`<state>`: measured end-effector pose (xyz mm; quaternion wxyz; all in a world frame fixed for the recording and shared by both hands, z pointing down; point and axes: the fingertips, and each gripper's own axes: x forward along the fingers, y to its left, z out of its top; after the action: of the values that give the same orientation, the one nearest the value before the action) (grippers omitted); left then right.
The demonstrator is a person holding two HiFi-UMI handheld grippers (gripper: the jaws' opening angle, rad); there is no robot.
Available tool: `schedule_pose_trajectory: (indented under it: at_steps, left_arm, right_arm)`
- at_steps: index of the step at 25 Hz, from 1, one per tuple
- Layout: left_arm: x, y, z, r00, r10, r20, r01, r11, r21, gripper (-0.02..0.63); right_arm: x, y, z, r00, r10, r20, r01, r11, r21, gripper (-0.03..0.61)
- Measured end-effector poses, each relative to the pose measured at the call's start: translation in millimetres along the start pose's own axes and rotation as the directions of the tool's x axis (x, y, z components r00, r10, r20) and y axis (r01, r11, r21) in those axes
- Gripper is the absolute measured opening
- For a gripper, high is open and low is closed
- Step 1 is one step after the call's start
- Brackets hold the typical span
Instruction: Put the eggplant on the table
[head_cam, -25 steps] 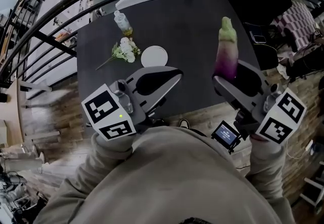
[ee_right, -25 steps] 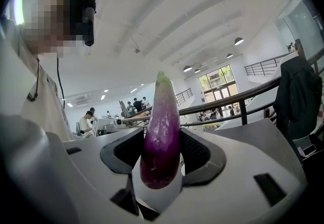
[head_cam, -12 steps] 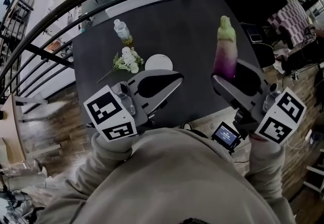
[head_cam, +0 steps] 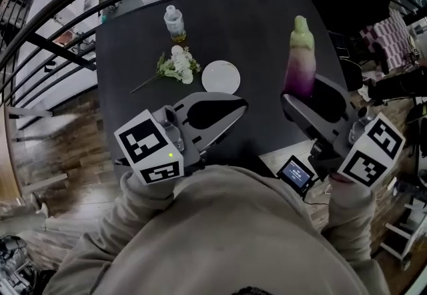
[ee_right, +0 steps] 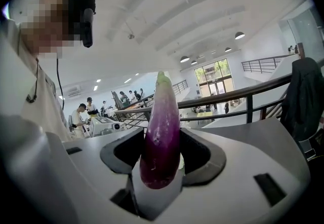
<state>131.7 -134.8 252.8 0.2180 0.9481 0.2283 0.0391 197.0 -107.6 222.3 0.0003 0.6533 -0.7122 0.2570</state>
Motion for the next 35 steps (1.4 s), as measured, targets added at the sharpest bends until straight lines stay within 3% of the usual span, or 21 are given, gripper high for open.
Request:
schedule_pose_trajectory:
  at_steps: [6,13,35]
  left_arm:
    - [-22,1,16,0.995,0.092,0.043,-0.092,0.996,-0.006,0.006]
    - [-37,20,20,0.981,0.18,0.074,-0.179,0.984,-0.026,0.006]
    - [-67,35,-11,0.942,0.325,0.083,-0.316,0.943,-0.104,0.006]
  right_arm:
    - [19,19,16,0.996,0.084,-0.028,-0.085,0.996,-0.038,0.23]
    - [54,10,21,0.983,0.176,-0.055,-0.179,0.983,-0.05,0.23]
    - [94,1,-10,0.948,0.252,-0.193,-0.263,0.964,-0.034,0.23]
